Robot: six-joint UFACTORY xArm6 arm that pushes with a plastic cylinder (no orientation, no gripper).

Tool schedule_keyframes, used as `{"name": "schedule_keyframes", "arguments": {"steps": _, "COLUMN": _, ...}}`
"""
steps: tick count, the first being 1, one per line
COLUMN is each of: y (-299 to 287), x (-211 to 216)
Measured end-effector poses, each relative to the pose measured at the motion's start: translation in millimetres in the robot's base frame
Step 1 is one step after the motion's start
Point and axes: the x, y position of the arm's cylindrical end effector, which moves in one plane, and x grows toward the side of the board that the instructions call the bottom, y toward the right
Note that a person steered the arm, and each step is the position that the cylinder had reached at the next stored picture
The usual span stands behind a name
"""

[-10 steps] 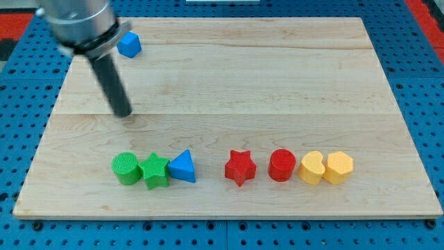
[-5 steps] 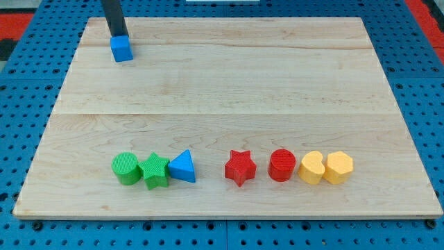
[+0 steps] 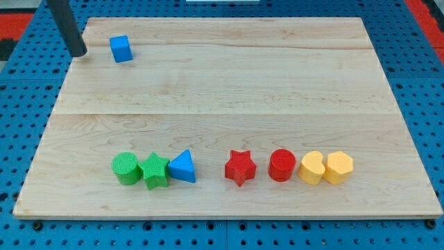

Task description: Move the blue cube to the left of the green circle

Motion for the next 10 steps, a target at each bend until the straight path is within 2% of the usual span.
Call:
{"name": "schedule_keyframes", "arguments": {"steps": 1, "y": 1, "x": -47}}
{"name": "schedule_keyframes", "arguments": {"steps": 2, "y": 71, "x": -59}}
{"name": "schedule_keyframes", "arguments": {"steps": 3, "y": 89, "x": -26}}
{"name": "schedule_keyframes", "arguments": {"steps": 5, "y": 69, "x": 35}}
{"name": "schedule_keyframes", "arguments": {"steps": 8, "y": 33, "x": 53}}
{"name": "schedule_keyframes", "arguments": {"steps": 9, "y": 25, "x": 68}}
{"name": "schedule_keyframes", "arguments": {"steps": 10, "y": 23, "x": 102}}
